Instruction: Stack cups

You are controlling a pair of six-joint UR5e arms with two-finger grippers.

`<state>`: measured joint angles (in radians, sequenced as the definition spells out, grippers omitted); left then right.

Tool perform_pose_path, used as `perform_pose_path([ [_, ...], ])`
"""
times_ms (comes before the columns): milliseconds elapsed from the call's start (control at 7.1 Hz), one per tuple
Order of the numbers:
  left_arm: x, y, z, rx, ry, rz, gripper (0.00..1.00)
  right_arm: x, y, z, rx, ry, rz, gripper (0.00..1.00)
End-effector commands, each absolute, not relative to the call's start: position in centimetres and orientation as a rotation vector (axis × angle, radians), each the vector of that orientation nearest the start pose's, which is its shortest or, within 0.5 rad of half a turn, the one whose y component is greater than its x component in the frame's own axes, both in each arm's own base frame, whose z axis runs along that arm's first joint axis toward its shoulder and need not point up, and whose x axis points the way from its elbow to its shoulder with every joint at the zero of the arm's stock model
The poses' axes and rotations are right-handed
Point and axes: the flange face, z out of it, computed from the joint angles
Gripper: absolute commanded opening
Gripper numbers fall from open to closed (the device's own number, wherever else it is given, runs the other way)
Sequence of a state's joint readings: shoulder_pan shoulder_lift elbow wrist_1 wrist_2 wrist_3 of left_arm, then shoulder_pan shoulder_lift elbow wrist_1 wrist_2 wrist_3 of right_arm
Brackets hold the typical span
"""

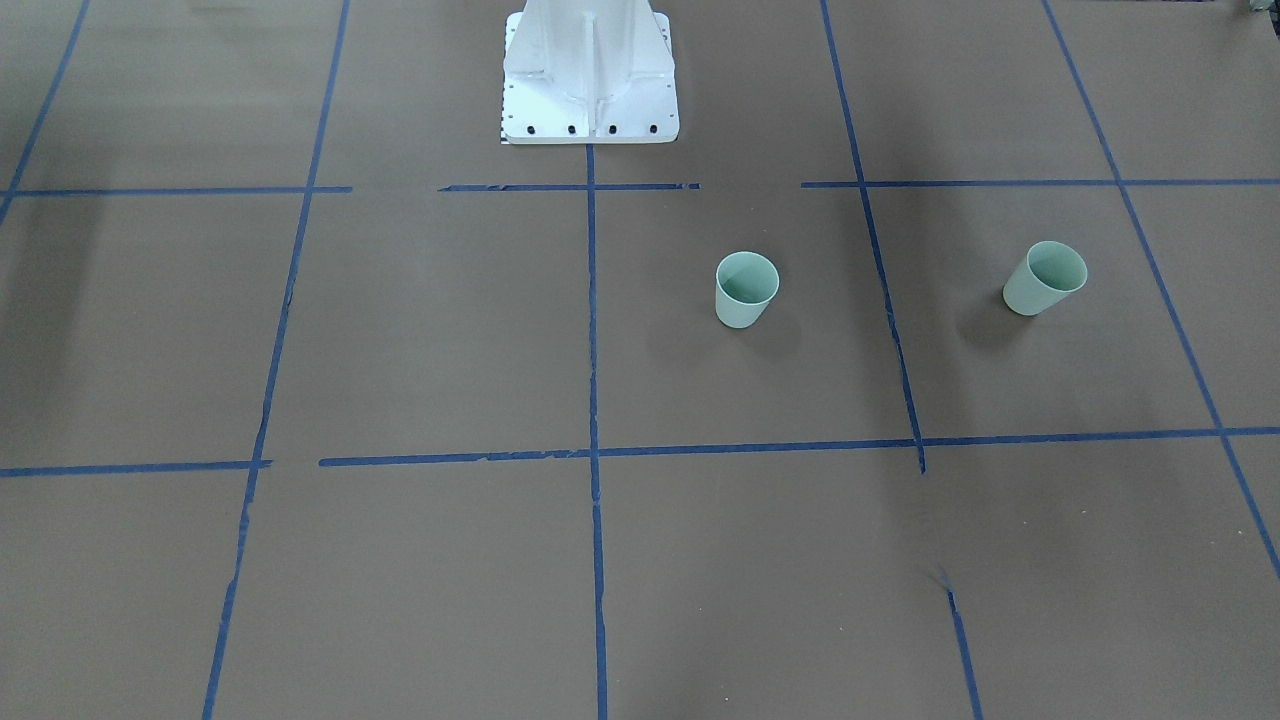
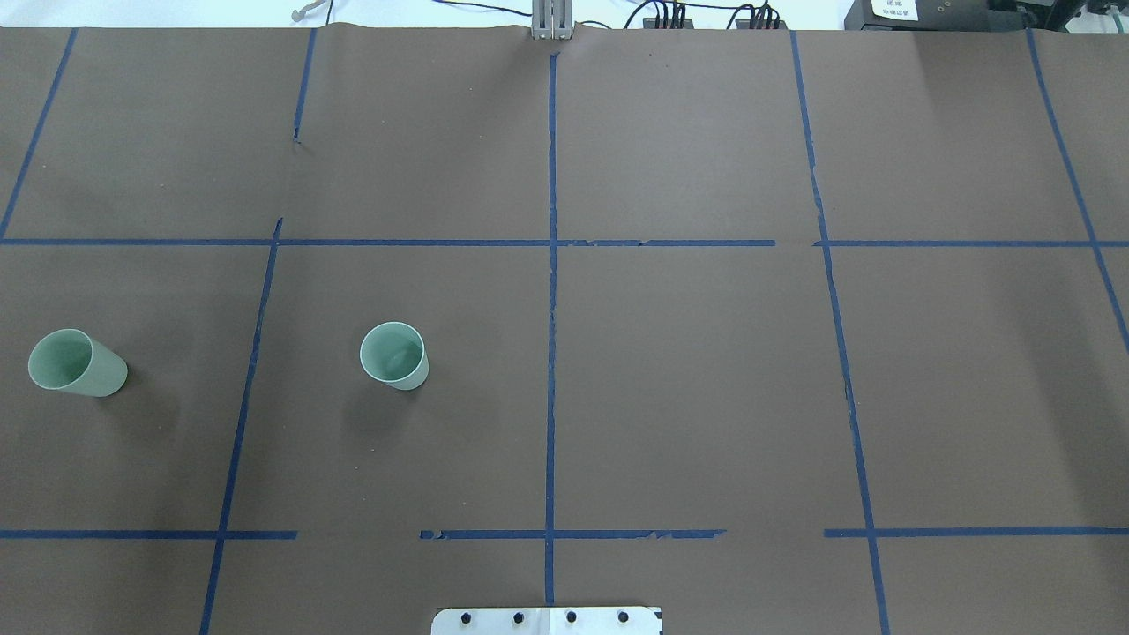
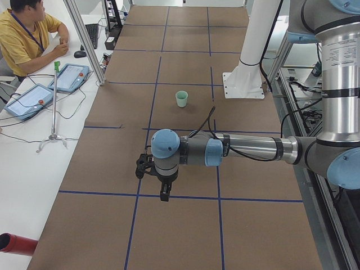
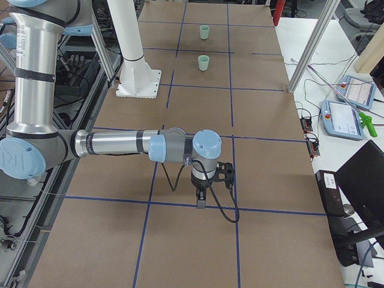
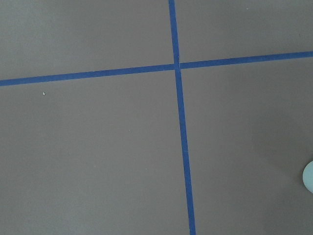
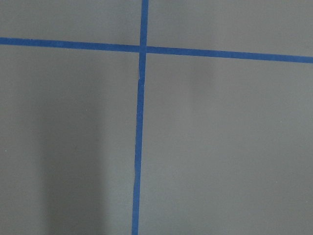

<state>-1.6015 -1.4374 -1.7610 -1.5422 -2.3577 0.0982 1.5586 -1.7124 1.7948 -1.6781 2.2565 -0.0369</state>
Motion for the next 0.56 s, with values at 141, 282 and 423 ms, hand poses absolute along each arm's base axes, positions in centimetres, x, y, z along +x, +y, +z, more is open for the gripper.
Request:
perform_pose_path([
  [141, -7.4, -44.4, 61.6, 0.139, 0.808, 0.101, 1.0, 6.5, -43.0, 63.0, -0.015, -0.686, -0.039, 1.0],
  [282, -7.0, -44.7, 60.8, 0.208, 0.869, 0.128, 1.0, 6.6, -43.0, 63.0, -0.015, -0.686, -0.037, 1.0],
  [423, -6.6, -44.9, 60.2, 0.209, 0.895, 0.113, 1.0, 6.6, -43.0, 63.0, -0.015, -0.686, -0.037, 1.0],
])
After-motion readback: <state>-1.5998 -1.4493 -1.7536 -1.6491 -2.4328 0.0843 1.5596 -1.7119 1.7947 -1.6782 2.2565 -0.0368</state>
